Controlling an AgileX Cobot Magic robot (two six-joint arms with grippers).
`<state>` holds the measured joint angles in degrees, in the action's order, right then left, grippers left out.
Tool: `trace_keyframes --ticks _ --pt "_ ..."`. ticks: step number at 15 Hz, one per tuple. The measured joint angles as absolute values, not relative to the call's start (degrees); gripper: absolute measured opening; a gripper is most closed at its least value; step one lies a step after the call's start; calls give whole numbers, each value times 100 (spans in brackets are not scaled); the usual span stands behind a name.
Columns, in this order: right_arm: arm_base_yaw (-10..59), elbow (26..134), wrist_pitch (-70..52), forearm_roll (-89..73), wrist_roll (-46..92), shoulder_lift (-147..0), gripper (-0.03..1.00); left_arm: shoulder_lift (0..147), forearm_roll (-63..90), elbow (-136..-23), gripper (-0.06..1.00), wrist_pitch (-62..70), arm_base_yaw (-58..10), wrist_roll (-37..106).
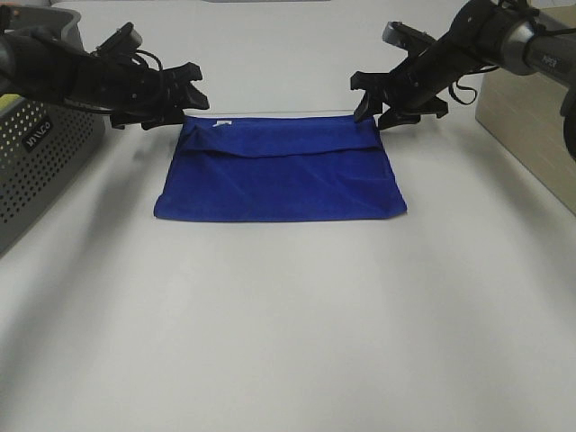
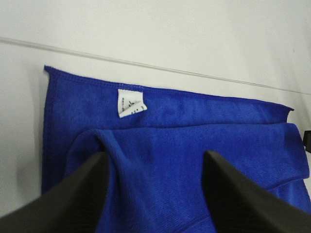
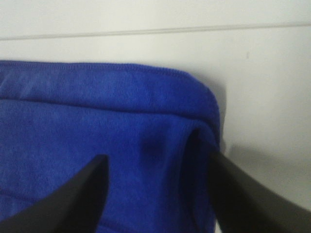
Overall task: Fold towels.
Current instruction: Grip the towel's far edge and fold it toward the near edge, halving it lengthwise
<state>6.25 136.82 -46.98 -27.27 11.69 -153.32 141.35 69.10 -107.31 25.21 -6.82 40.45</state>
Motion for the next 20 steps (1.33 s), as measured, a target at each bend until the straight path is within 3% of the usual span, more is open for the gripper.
trace_keyframes --ticks 1,3,7,12,16,20 --pt "625 13705 -5139 -2664 1192 -15287 70 14066 6875 -10743 68 2555 -665 4240" --pt "625 13728 -5764 -2607 1203 -15046 74 13923 6589 -10754 71 2922 -573 4326" --pt "625 13745 -6830 -2613 1140 -14725 75 13717 5414 -10754 71 4131 -498 3346" --pt "372 13144 -6933 -2618 802 -14524 75 13665 3839 -10754 71 5111 -493 1547" --pt "109 11769 -6950 -2813 1169 -13980 75 13619 3741 -10605 70 5397 -493 1381" --pt "97 11173 -6944 -2939 1392 -13888 75 13591 3948 -9815 69 5059 -493 1358"
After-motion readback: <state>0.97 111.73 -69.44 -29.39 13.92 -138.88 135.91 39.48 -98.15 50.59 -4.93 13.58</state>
